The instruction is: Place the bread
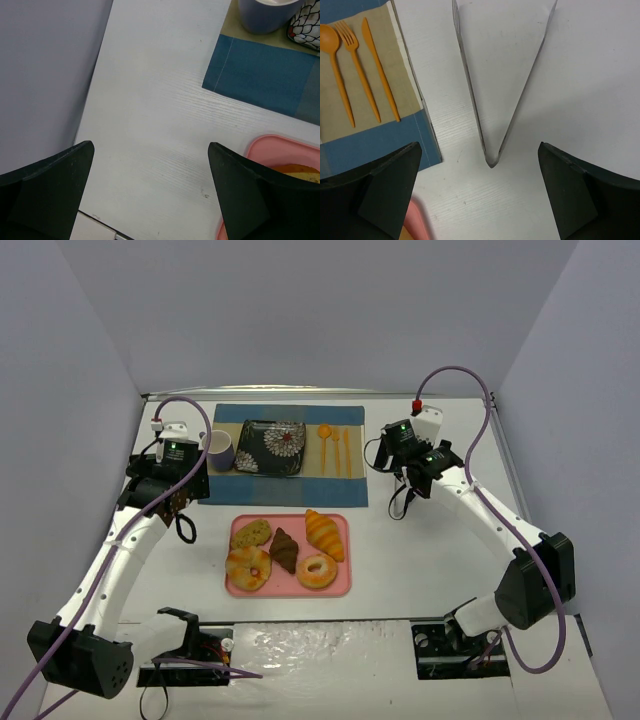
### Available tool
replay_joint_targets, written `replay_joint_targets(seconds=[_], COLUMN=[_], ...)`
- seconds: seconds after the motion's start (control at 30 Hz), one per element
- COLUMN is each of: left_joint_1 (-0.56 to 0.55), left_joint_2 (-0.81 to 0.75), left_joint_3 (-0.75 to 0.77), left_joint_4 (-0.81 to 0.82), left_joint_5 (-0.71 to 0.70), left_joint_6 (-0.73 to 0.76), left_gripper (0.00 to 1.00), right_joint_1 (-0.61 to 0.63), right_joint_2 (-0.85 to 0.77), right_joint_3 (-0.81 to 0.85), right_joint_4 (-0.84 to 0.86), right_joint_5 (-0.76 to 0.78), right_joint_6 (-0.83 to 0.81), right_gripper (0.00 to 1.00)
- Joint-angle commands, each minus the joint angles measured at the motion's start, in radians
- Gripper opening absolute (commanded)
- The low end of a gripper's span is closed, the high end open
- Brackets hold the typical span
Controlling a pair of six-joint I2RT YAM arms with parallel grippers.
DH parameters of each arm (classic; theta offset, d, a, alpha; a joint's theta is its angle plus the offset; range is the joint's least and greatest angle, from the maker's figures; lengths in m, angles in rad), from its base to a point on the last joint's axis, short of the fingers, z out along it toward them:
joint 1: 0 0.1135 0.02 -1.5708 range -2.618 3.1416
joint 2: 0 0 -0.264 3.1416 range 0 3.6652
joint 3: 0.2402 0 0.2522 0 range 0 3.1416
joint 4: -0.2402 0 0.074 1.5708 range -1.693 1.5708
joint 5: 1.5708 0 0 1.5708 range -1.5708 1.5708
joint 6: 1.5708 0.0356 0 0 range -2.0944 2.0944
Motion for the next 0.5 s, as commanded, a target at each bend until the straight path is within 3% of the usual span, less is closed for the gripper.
replay_joint_targets(seconds=[0.0,0.3,0.47], left_joint_1=[0.006,0.006,0.005], left_joint_2=[-0.02,-0.02,-0.017], left_joint_3=[0.023,0.021,0.02], left_joint_4=[0.026,0.029,0.037], left_joint_5=[-0.009,-0.006,-0.003], left_joint_6=[-0.001,0.001,0.002], left_gripper=[0.97,0.97,0.97], right_joint_1=[0.0,-0.001,-0.022], right_joint_2=[-0.05,0.01,0.198], right_joint_3=[0.006,0.01,0.073], right_joint_4=[0.029,0.018,0.009], right_joint_5=[0.028,0.03,0.027], right_joint_6=[0.011,0.031,0.043], right_gripper=[1.0,1.0,1.0])
